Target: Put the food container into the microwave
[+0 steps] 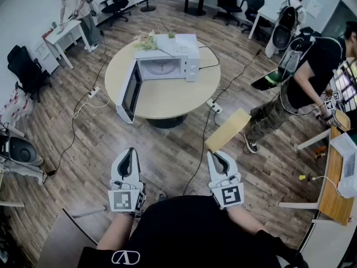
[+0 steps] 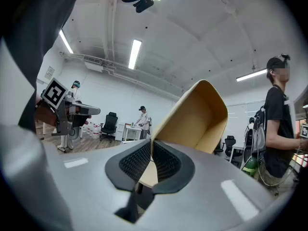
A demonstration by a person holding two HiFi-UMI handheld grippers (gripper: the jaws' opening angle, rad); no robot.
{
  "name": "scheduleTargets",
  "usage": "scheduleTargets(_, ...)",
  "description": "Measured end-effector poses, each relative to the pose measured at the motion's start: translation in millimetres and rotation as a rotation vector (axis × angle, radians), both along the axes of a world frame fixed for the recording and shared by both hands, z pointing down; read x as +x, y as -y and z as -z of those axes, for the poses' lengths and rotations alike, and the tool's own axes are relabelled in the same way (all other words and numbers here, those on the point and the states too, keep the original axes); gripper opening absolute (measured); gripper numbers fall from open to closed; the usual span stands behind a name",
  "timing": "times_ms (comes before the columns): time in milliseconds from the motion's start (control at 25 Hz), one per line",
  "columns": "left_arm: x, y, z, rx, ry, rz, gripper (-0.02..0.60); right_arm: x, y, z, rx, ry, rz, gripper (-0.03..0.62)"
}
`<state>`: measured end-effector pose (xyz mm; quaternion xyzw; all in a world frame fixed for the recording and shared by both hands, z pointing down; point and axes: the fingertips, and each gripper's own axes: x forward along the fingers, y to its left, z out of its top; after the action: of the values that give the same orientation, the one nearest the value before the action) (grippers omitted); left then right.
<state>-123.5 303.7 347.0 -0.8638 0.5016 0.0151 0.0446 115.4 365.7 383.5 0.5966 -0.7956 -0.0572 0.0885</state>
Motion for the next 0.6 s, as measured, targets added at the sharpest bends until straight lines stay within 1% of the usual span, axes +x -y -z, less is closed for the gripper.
scheduleTargets(240,12,-3,-4,-0.010,0.011,-0.005,0.000,-6,-4,-12,-0.036,0.009,0.040,0.023)
scheduleTargets(440,28,-9,-11,-0.031,0.024,-0.009,0.000,-4,-6,-25,-0.077,0.071,0.100,0.025)
scheduleTargets(600,46,-14,-16,-0.049,0.047,-0.010,0.000,5,-7,-35,-0.103,0.094,0.120,0.025)
